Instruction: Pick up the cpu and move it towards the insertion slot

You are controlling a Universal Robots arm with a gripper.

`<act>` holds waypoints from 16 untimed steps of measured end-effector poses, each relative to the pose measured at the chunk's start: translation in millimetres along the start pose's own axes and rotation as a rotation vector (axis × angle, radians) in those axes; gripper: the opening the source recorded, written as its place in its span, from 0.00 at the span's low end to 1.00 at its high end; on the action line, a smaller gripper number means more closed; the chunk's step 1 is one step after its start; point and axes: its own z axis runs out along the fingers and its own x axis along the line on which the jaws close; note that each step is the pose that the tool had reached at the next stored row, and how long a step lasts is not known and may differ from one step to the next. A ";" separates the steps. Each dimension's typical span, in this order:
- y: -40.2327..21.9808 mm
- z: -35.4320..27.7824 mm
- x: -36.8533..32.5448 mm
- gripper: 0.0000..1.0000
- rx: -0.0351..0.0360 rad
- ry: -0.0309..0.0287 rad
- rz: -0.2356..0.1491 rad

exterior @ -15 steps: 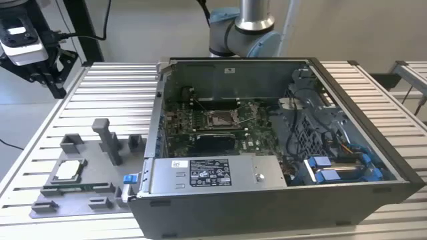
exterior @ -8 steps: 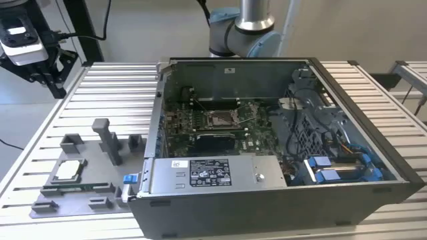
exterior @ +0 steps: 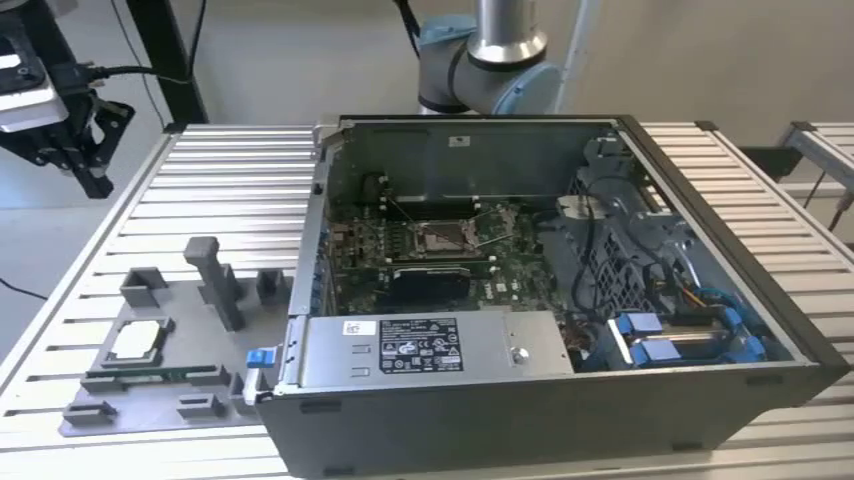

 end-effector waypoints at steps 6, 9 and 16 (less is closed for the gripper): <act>-24.3 5.1 8.1 0.00 -0.0012 0.0003 0.000; -37.3 7.8 8.1 0.00 -0.0045 0.0017 0.000; -39.6 8.4 -0.9 0.00 -0.0050 0.0029 -0.002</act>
